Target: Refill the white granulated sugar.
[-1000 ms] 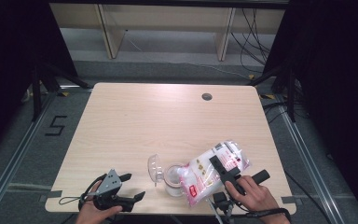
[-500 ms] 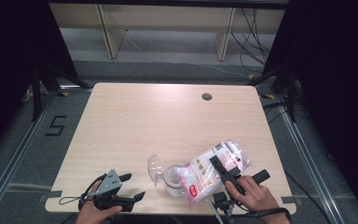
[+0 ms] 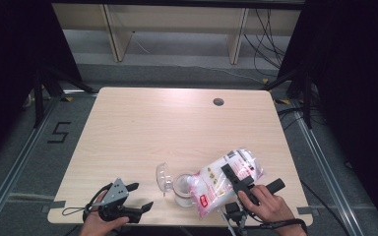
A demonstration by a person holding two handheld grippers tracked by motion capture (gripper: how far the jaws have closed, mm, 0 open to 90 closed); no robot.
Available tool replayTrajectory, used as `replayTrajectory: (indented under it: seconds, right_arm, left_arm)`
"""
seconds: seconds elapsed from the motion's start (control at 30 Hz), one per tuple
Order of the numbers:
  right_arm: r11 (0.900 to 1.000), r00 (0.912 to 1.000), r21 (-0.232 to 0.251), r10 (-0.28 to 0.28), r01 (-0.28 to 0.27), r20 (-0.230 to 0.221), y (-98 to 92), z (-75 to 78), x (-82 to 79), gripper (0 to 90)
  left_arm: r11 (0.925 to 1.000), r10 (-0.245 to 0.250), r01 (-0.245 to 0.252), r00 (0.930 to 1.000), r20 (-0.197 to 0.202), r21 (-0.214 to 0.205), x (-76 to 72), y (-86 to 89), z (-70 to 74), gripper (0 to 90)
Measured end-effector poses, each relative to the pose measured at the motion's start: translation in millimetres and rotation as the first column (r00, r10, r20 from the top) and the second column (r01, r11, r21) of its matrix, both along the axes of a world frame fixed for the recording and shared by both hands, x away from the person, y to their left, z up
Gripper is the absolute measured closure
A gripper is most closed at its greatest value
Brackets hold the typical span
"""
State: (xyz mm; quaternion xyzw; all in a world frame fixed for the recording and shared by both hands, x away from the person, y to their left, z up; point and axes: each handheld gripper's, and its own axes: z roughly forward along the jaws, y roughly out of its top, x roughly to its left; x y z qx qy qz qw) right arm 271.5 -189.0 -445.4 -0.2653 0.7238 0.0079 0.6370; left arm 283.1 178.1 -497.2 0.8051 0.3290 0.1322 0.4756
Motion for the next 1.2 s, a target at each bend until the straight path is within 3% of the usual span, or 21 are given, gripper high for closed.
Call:
replayTrajectory:
  seconds: [1.2]
  right_arm:
    - [1.0,1.0,-0.008,0.005,-0.005,-0.001,0.3,0.2,0.2,61.2]
  left_arm:
    - [1.0,0.001,-0.001,1.0,0.0,-0.007,-0.3,-0.3,-0.1,18.3]
